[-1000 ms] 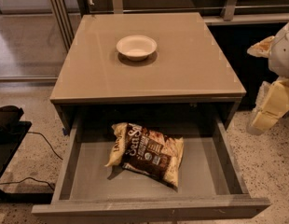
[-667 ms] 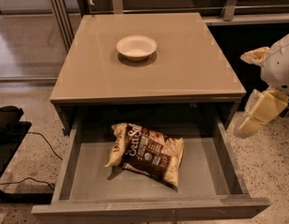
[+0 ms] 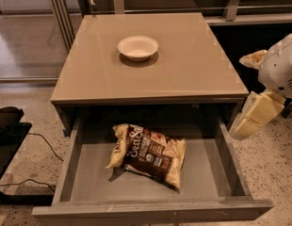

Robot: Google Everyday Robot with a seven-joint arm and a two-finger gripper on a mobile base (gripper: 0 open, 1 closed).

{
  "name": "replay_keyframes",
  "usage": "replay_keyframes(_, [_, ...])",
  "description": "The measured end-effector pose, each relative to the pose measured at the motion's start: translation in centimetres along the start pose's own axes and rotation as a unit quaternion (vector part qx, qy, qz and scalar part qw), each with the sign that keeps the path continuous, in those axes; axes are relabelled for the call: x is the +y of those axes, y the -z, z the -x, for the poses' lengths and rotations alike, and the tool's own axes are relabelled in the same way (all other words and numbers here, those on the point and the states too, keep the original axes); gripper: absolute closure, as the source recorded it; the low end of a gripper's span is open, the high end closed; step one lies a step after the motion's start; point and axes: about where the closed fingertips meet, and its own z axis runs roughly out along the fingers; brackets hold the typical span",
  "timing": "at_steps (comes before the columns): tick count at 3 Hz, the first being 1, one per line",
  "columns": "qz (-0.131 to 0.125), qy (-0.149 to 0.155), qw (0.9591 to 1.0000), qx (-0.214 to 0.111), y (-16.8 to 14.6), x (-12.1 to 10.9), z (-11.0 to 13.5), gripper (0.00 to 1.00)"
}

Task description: Pick brown chip bag from top drawer and place on counter

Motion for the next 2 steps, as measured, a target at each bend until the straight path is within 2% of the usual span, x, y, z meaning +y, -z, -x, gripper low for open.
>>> replay_keyframes(1, [0.02,-0.019,0.9994,-0.02,-3.4,0.9,0.3,0.0])
replay_keyframes(2, [0.039,-0.034,0.9969,-0.06,-8.2,2.4,0.4,0.0])
